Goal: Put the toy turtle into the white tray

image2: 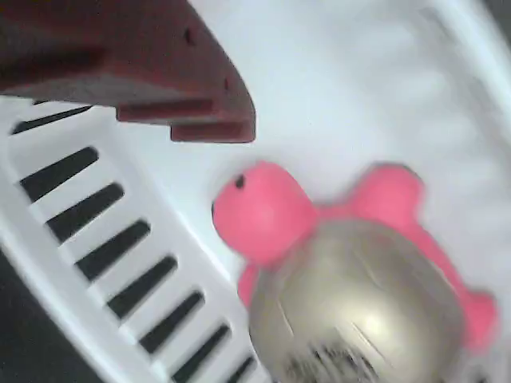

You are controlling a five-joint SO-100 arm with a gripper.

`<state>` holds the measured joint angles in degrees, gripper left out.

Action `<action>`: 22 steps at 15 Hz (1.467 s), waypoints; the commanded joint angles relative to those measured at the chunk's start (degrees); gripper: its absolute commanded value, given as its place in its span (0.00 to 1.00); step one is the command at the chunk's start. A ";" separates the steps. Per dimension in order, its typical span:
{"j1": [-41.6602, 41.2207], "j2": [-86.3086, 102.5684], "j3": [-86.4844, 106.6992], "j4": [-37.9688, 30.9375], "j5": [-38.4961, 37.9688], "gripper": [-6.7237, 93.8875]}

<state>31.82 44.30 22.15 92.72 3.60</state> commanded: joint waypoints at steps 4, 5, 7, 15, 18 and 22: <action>-15.29 32.34 21.27 -5.98 6.68 0.06; -18.72 36.56 25.84 -7.73 7.56 0.06; -24.61 47.37 39.99 -14.15 7.73 0.06; -38.94 89.74 95.71 -28.39 7.47 0.06; -38.32 104.94 113.47 -30.94 5.89 0.06; -36.21 126.56 131.22 -26.54 3.52 0.06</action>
<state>-4.04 163.30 150.12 64.25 7.29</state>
